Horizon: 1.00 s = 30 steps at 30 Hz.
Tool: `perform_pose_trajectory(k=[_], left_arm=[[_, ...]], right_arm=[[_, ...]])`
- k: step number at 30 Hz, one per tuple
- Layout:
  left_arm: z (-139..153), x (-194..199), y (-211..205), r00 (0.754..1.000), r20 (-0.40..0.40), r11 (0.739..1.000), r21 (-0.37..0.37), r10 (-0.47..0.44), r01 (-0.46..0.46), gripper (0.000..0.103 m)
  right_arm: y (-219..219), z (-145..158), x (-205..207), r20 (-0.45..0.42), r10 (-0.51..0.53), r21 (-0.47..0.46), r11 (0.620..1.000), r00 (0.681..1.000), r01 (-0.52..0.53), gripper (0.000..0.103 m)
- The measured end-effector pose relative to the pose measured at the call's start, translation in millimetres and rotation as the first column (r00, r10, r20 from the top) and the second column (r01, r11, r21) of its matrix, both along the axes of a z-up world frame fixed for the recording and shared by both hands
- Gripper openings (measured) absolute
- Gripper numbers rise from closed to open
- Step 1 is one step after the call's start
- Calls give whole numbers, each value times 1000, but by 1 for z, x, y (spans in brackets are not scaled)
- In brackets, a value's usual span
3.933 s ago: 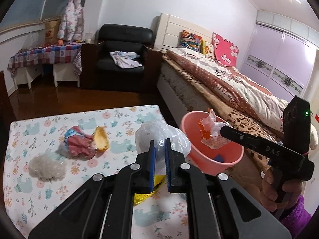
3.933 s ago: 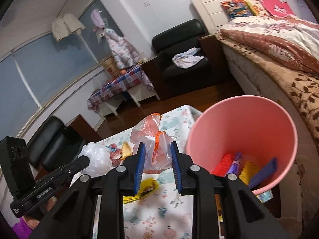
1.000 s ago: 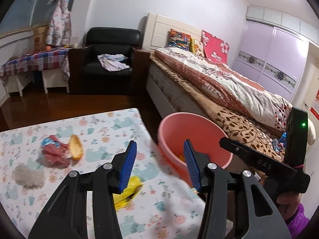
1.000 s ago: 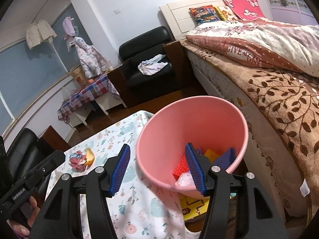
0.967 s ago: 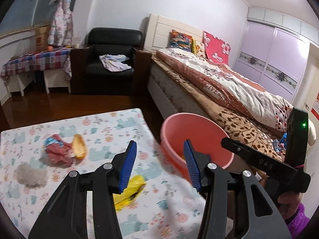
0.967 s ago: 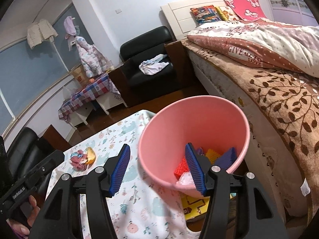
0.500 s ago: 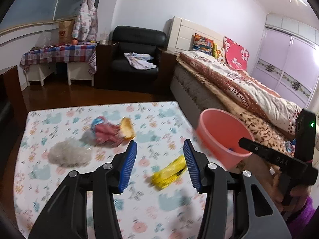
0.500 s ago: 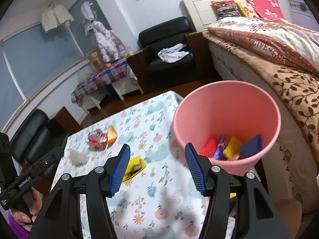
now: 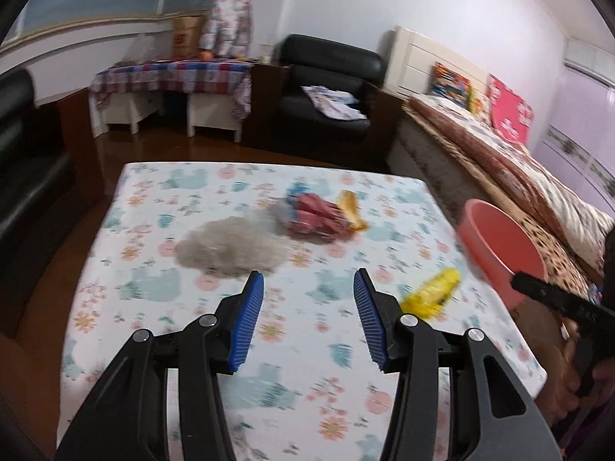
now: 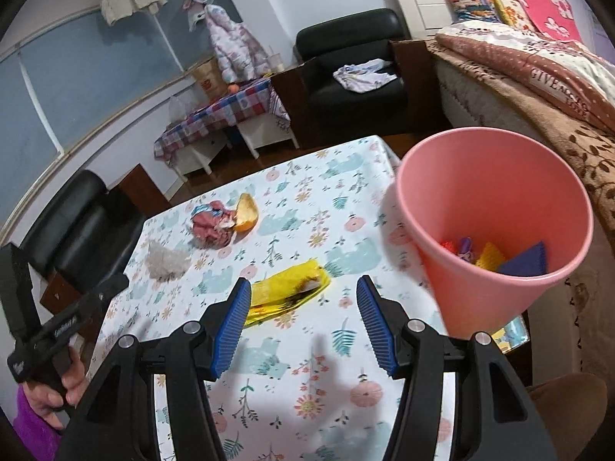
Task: Collect trash
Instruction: 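Move both tools back over the bubble wrap and red wrapper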
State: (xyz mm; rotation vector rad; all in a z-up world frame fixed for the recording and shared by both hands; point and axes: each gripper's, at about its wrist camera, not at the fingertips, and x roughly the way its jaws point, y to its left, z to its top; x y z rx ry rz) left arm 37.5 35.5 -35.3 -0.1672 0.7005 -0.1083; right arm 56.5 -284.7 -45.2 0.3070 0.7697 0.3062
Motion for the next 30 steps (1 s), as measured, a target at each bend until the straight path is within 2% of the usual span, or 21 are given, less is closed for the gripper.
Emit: perform_pose_trajectory(k=[3, 7, 9, 11, 12, 14, 22, 25, 26, 30], left_arm=[[-1, 13, 11, 998, -16, 998, -7, 55, -55, 49], [-4, 36, 23, 988, -61, 986, -83, 140, -145, 49], [-9, 51, 30, 969, -121, 963, -136, 217, -233, 49], [-16, 63, 37, 946, -194, 927, -226, 258, -299, 49], [-19, 69, 38, 935, -216, 911, -246, 281, -331, 49], [-23, 77, 38, 917, -239, 892, -250, 320, -377, 49], [-42, 84, 44, 862, -289, 850, -211, 417, -482, 49], [-47, 78, 55, 860, -271, 842, -222, 432, -492, 48], [-47, 76, 58, 866, -261, 846, -222, 427, -484, 37], [-48, 73, 65, 885, -239, 868, -211, 400, -449, 35]], right_arm=[[6, -1, 4, -1, 20, 12, 1000, 1000, -20, 57], [16, -1, 7, 6, 39, 19, 999, 999, -39, 57], [21, -1, 9, 13, 45, 14, 999, 999, -45, 57], [25, -1, 12, 16, 50, 12, 999, 999, -50, 57], [26, -1, 12, 18, 52, 15, 999, 999, -52, 57], [28, -2, 15, 18, 54, 21, 998, 998, -54, 57], [38, -6, 33, 4, 81, 20, 997, 997, -81, 57], [46, -5, 41, 10, 104, 22, 994, 995, -104, 57], [50, -5, 43, 10, 113, 22, 993, 994, -113, 57], [69, -3, 59, 3, 171, 48, 984, 985, -171, 57]])
